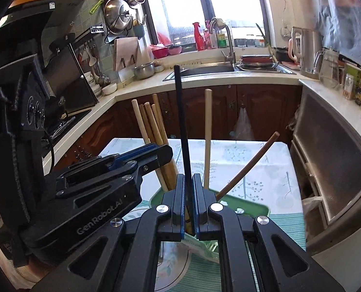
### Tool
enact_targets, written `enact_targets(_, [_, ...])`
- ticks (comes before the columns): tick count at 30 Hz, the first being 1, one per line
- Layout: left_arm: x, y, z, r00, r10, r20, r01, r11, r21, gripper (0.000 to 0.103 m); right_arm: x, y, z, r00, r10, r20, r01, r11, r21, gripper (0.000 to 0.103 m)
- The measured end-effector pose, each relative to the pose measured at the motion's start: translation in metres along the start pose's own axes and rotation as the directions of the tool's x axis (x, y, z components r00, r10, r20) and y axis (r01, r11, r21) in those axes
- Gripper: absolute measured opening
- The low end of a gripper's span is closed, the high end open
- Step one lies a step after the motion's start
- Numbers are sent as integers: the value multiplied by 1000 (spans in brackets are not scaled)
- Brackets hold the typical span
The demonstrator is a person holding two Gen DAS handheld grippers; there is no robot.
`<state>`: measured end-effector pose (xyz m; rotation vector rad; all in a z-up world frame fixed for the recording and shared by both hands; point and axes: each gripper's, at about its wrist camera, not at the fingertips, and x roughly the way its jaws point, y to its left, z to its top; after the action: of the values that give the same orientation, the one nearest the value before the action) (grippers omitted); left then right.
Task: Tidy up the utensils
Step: 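Lift both chopsticks and insert them into the green holder with both tools, then open both tools and withdraw back over the remaining forks and spoon, then grasp a silver fork with the left tool while the right tool grasps a fork and spoon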
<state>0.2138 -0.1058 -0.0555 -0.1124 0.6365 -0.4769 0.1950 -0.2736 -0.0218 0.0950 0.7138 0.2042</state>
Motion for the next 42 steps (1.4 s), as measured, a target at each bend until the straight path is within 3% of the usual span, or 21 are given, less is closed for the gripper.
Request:
enact_targets(3, [-5,0,1,1000,-8,-21,8,1000,-4,19,10,4,-10,1000,-8,-2,8,1000,-4,6])
enact_targets(9, [-14,9,7,993,-91,-80,83,992,-92,34,1,-4,-7,1000,-19,17,19,999,41,8])
enact_targets(11, [-20,11,7,994,-69,-83,61,993,-106,54,-3,-6,-4,999,-20,26,19,998,52,9])
enact_targets(13, [-30,13,8,996,-52,-66,45,993,-108,66,-9,-7,-1,999,-17,35,15,998,58,9])
enact_targets(17, [-40,17,7,995,-45,-93,35,994,-105,68,-19,1,-2,999,-7,50,5,998,55,13])
enact_targets(22, [-49,24,-8,984,-10,-180,-7,996,-91,69,-28,22,-14,1000,-13,20,12,1000,18,16])
enact_targets(27, [-55,37,-37,956,24,-292,-53,994,-91,69,-30,35,-45,999,-5,-45,7,999,35,18])
enact_targets(33, [-59,57,-74,906,21,-423,-73,992,-107,69,-18,42,-94,983,-17,-185,27,998,50,18])
enact_targets(37, [-62,73,-98,883,24,-470,-92,988,-123,89,-8,43,-116,966,-7,-257,23,998,59,18])
enact_targets(42, [-52,90,-116,844,35,-535,-136,979,-149,89,16,40,-143,932,46,-359,1,991,131,18])
